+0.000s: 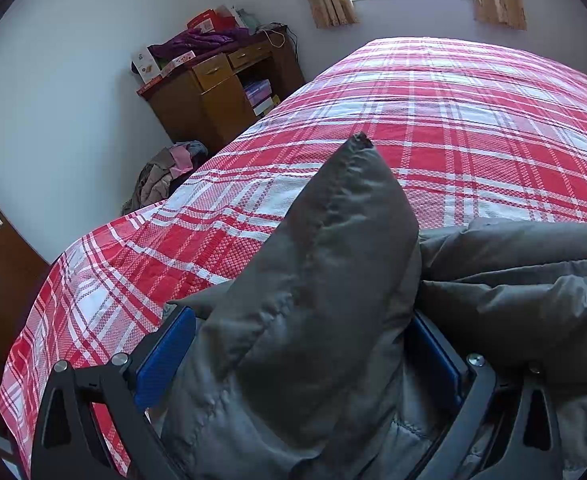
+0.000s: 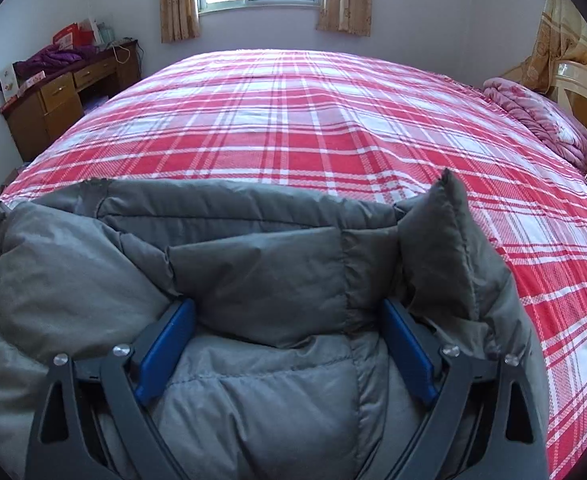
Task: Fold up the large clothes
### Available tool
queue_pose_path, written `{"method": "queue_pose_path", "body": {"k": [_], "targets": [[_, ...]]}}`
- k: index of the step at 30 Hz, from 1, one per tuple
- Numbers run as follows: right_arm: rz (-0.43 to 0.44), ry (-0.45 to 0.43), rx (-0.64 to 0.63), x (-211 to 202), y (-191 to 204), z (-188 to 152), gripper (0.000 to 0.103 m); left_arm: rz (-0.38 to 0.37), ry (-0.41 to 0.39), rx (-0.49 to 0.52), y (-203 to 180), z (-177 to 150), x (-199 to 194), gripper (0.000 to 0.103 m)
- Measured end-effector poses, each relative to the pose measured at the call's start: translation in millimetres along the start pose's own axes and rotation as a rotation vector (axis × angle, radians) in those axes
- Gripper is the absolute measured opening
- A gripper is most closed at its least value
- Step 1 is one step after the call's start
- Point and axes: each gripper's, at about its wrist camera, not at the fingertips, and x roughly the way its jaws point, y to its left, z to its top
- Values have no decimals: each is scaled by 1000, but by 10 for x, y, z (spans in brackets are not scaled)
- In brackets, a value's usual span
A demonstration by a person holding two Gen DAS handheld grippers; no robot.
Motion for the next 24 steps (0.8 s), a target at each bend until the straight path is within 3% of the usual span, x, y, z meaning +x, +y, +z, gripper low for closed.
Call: {"method": "queue_pose_path", "body": {"k": [20, 24], "targets": [[-26, 29, -17, 64, 36, 13, 96, 9, -6, 4, -12, -3, -10, 102], [-37, 30, -26, 58, 51, 20, 96, -11, 16, 55, 4, 35, -103, 102]]}}
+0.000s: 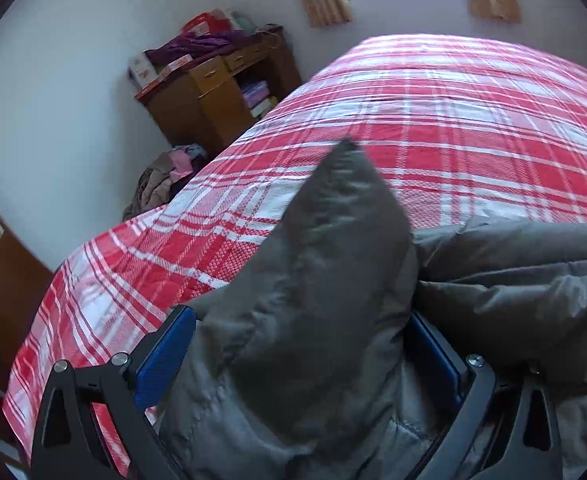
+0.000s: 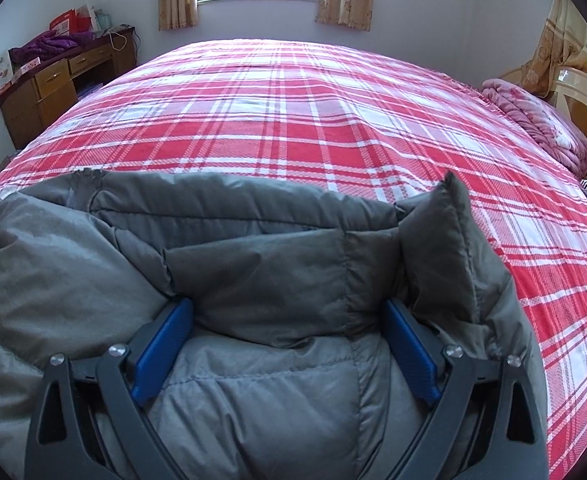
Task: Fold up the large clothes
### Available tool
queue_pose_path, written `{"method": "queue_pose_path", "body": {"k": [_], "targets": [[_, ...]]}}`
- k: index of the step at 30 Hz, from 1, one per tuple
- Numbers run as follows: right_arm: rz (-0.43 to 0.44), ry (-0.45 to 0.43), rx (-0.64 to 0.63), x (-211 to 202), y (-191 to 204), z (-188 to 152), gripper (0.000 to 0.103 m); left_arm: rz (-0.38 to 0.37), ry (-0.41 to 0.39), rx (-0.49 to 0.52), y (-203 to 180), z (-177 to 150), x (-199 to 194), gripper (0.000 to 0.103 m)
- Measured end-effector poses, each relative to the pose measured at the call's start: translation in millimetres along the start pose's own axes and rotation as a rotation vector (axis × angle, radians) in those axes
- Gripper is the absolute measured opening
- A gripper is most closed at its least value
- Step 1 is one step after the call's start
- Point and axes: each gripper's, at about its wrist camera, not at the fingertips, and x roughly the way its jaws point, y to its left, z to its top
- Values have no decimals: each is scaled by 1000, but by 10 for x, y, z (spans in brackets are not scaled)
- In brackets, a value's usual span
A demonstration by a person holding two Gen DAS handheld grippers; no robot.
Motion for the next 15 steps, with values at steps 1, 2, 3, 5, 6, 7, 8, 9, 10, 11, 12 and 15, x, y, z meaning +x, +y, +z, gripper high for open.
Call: {"method": "queue_pose_path", "body": {"k": [1, 2, 3, 5, 6, 7, 8, 9, 10, 11, 12, 15], "targets": [[-4, 4, -5, -21, 2, 10, 96, -19, 4, 4, 36, 5, -61, 102], [-18, 7, -23, -71, 13, 25, 93, -53, -10, -5, 108, -4, -184, 102], [-33, -1, -32, -131, 21, 32, 90, -95, -37, -16, 204, -28, -348, 102], [-28, -61, -10, -425, 32, 44, 90, -149, -103, -33, 388, -144, -671, 102], [-6, -79, 0, -537, 46, 44, 90, -168, -129, -39, 440, -205, -765, 102], [27, -108, 5, -711, 86, 29, 91, -189, -155, -46, 482, -292, -841, 102], [46, -142, -3, -867, 150, -6, 94, -194, -160, -47, 489, -356, -858, 102], [48, -165, -11, -960, 208, -45, 95, -181, -155, -39, 461, -421, -837, 102], [58, -187, -22, -1048, 303, -108, 95, -152, -149, -25, 418, -467, -793, 102], [78, -187, -41, -1074, 405, -169, 95, -112, -138, -9, 374, -513, -727, 102], [81, -179, -57, -1054, 497, -201, 95, -73, -106, 4, 318, -572, -615, 102], [40, -143, -118, -871, 714, -375, 94, -96, -99, -36, 322, -673, -498, 102]]}}
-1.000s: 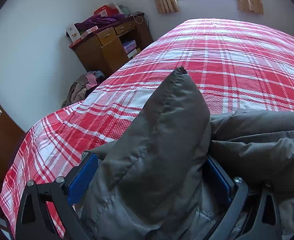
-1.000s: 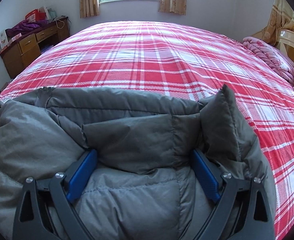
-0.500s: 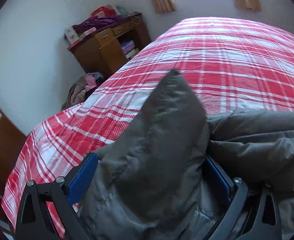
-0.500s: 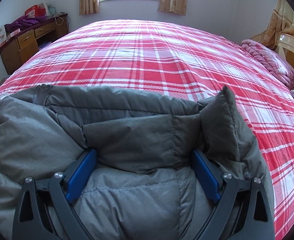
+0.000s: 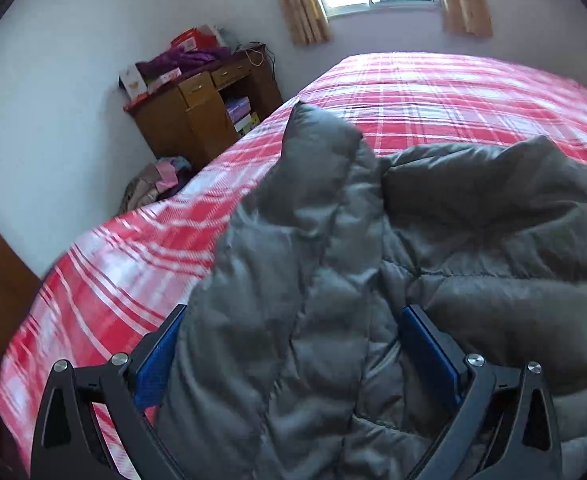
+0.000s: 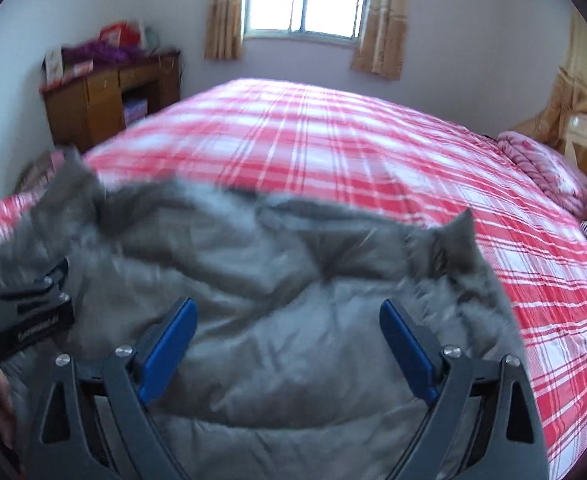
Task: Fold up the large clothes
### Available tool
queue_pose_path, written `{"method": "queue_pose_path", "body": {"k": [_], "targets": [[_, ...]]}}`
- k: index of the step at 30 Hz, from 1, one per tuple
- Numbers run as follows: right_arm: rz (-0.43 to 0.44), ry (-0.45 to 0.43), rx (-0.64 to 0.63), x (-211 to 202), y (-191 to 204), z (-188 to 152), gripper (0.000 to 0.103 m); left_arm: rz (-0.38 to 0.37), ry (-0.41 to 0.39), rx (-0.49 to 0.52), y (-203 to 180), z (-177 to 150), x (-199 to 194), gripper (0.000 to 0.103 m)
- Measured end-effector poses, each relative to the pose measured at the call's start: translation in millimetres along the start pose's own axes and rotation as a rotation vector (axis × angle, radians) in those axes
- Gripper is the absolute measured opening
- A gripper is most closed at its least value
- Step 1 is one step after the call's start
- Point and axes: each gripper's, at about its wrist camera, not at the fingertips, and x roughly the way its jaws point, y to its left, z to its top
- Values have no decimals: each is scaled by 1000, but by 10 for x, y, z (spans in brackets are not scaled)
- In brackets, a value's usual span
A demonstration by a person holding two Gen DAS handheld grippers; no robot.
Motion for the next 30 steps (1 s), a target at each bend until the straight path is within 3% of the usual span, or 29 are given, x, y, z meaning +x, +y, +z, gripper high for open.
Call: {"method": "queue_pose_path", "body": {"k": [5, 13, 16, 20, 23, 26, 30], "targets": [[-11, 39, -16, 269, 51, -171, 98, -8, -8, -40, 16, -60, 58, 102], [-6, 80, -21, 388, 69, -197, 102, 22, -2, -16, -44, -40, 16, 102], [1, 90, -23, 349, 56, -186, 102, -13, -5, -76, 202, -93, -350, 102], [26, 54, 28, -147, -118, -253, 100, -27, -104, -134, 657, -354, -973, 102], [48, -22, 59, -599, -165, -451, 101, -12, -44, -172, 847, -578, -910, 102], [43, -36, 39, -748, -84, -704, 102, -27, 88, -225, 888, -781, -593, 102], [48, -15, -7, -604, 42, -912, 102, -48, 75, -230, 762, -893, -538, 102]]}}
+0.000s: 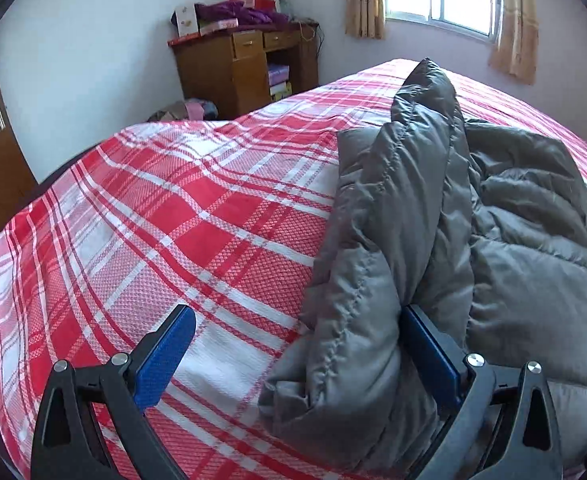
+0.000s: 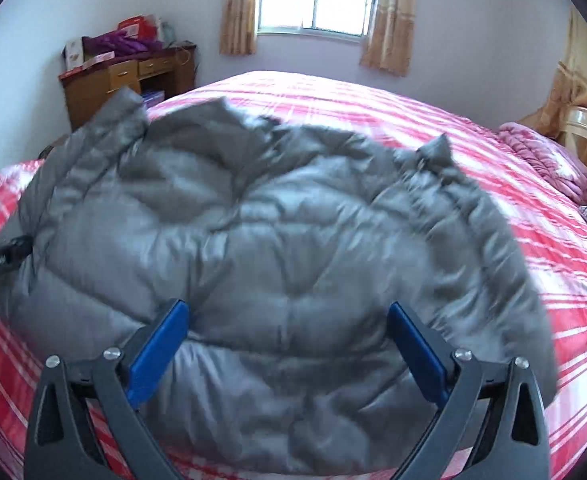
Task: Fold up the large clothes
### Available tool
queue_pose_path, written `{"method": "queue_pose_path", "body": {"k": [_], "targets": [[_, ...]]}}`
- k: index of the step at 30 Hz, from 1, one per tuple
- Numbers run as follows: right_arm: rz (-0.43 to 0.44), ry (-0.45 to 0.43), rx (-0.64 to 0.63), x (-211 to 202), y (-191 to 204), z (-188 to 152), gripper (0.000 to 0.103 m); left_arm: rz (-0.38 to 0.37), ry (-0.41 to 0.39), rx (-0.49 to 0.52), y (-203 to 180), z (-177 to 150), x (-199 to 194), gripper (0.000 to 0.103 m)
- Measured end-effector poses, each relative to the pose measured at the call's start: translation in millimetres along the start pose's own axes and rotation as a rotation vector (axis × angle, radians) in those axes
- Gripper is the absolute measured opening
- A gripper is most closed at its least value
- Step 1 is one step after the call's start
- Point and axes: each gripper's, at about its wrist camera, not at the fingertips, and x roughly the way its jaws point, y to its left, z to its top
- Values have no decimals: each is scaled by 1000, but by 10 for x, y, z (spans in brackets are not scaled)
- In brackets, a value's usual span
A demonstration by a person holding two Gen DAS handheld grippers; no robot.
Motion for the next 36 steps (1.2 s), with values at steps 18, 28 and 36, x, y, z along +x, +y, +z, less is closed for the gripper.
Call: {"method": "queue_pose_path", "body": {"k": [18, 28, 36], "targets": [[-63, 14, -87, 202, 93, -128, 103, -304, -2, 22, -169, -53, -107, 9], [-75, 14, -106, 108, 415, -97, 102, -354, -124, -44, 386, 245, -683, 6], [101, -8, -235, 49, 1114, 49, 98, -276, -277, 31, 450, 630, -1240, 6]]}}
